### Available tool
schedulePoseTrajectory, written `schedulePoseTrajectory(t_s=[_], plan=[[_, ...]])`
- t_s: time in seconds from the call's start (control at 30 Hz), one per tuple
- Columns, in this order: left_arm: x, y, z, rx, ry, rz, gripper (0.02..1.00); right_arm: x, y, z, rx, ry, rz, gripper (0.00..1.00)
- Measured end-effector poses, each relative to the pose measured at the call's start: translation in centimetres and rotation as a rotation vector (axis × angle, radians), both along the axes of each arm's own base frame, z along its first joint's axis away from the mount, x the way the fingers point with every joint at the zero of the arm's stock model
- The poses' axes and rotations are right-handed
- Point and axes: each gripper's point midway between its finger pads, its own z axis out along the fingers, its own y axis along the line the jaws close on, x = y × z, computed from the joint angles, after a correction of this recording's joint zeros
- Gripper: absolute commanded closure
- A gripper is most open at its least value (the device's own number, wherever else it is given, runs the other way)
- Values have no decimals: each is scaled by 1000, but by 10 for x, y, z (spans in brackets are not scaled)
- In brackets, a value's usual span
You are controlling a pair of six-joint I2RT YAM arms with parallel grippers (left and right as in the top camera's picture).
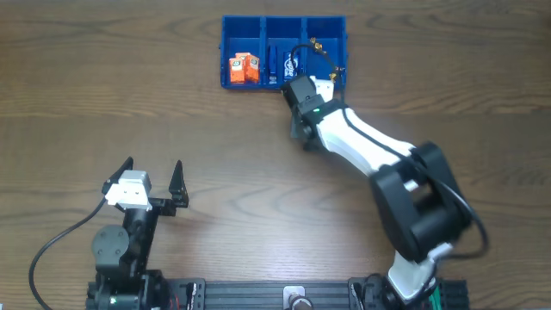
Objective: Sort Candies Into Trays
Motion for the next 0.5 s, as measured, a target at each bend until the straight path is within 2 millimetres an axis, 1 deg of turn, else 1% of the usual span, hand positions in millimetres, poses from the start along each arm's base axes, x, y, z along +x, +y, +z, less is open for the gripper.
schedulePoseTrajectory(t_s=[0.03, 0.07, 0.1, 0.13, 0.17, 0.2, 0.23, 0.27, 0.33, 0.37, 0.4, 0.47, 0.5], plan=[[0, 0, 0, 0, 0, 0, 18, 6, -4, 30, 9, -75, -10, 812], [0, 0, 0, 0, 0, 0, 20, 20, -10, 80, 26, -217, -21, 809], [0, 0, 0, 0, 0, 0, 20, 30, -16, 114, 37, -311, -31, 812], [0, 0, 0, 0, 0, 0, 20, 46, -22, 156, 49, -442, -36, 809], [0, 0, 0, 0, 0, 0, 20, 68, -30, 204, 56, -601, -45, 809], [0, 0, 0, 0, 0, 0, 20, 80, -35, 223, 50, -680, -49, 809], [0, 0, 0, 0, 0, 0, 20, 90, -40, 237, 39, -744, -50, 809], [0, 0, 0, 0, 0, 0, 20, 107, -44, 248, 6, -821, -42, 809], [0, 0, 0, 0, 2, 0, 20, 128, -46, 237, -44, -860, -24, 809], [0, 0, 0, 0, 0, 0, 20, 136, -44, 228, -60, -869, -14, 809], [0, 0, 0, 0, 0, 0, 20, 145, -40, 212, -79, -861, 8, 812], [0, 0, 0, 0, 0, 0, 20, 153, -37, 184, -108, -824, 37, 812], [0, 0, 0, 0, 0, 0, 20, 155, -36, 182, -108, -830, 42, 812]])
